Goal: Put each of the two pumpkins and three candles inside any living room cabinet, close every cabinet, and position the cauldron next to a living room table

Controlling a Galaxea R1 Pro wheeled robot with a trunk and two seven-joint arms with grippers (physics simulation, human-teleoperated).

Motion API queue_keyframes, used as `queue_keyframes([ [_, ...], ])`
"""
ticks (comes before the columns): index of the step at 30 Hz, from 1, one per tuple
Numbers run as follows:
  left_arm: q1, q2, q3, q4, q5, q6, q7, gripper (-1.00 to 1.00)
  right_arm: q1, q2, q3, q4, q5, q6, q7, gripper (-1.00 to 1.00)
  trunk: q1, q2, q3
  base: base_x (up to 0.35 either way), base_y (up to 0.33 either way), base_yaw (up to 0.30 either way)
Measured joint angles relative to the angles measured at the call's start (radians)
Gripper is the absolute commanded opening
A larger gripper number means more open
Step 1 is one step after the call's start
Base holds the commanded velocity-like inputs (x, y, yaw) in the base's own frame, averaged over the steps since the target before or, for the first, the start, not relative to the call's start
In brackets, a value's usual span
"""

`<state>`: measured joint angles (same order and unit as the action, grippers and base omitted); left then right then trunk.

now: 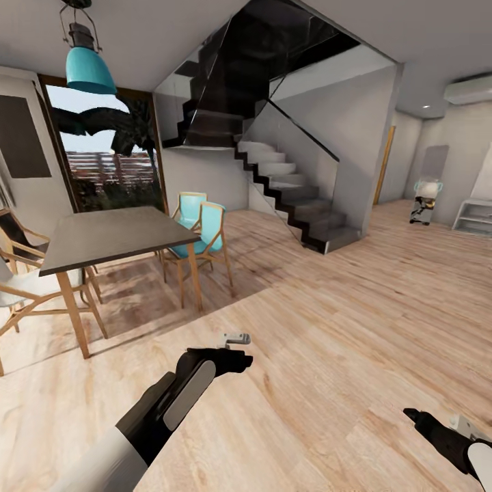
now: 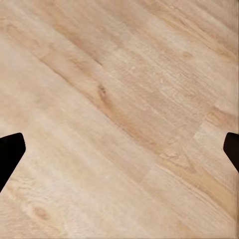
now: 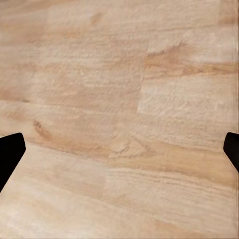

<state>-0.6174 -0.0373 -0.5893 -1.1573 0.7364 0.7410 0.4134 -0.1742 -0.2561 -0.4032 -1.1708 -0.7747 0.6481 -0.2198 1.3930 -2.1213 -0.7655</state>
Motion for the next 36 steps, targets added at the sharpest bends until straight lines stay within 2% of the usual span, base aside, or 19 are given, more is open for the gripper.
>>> queue_keyframes([
  [36,0.000,0.001,0.000,-0.002,0.000,0.000,0.000,1.00,0.000,0.000,0.001,0.000,0.001,-0.001,0.001,1.00,0.000,0.000,-0.030,0.001,-0.001,-0.242],
])
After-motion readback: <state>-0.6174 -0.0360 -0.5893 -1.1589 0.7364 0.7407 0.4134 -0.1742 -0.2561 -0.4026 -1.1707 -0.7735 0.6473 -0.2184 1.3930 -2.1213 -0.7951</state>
